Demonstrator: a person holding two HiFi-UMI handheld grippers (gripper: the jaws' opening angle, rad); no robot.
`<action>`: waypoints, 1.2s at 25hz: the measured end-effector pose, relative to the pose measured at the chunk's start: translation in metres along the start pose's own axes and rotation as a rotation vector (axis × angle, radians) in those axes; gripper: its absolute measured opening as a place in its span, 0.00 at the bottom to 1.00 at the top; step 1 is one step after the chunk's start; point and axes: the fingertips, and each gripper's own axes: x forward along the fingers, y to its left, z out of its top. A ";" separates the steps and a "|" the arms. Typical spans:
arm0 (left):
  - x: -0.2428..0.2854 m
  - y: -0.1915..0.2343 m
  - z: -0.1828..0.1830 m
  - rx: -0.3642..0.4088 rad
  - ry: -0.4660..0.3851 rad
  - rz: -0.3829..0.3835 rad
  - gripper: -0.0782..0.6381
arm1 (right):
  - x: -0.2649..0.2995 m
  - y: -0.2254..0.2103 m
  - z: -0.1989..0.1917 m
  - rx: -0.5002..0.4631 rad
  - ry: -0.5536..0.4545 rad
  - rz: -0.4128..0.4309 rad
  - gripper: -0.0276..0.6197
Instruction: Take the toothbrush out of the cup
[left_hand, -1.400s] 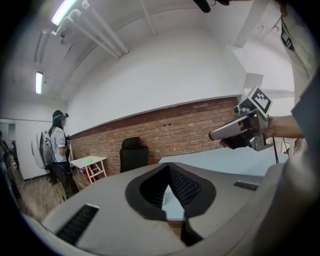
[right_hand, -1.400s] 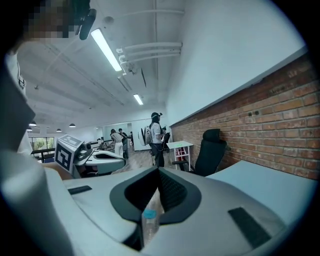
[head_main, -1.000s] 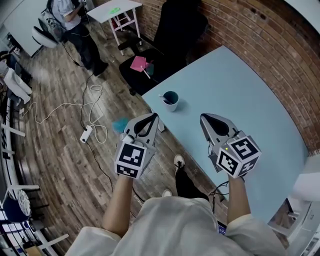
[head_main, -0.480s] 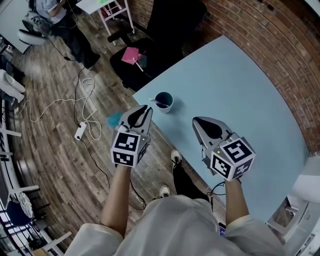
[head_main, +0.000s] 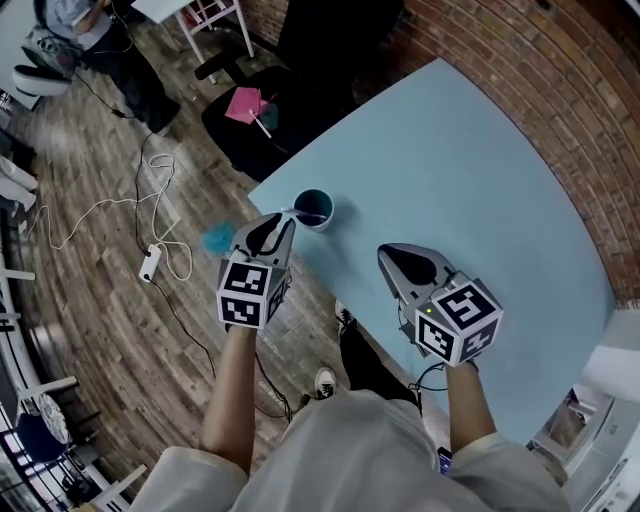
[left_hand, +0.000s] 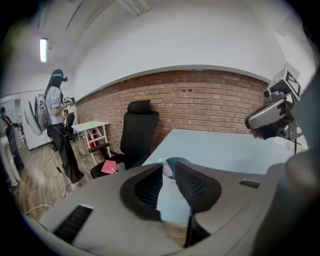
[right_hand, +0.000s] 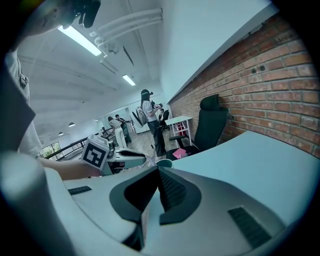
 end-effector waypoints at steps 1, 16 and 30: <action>0.003 0.000 -0.002 -0.007 0.003 -0.002 0.27 | 0.001 -0.003 -0.002 -0.002 0.008 -0.004 0.07; 0.034 0.004 -0.010 -0.076 0.015 -0.032 0.28 | 0.007 -0.019 -0.016 -0.016 0.026 -0.007 0.08; 0.057 0.008 -0.020 -0.123 0.035 -0.049 0.30 | 0.006 -0.035 -0.021 0.013 0.009 -0.032 0.08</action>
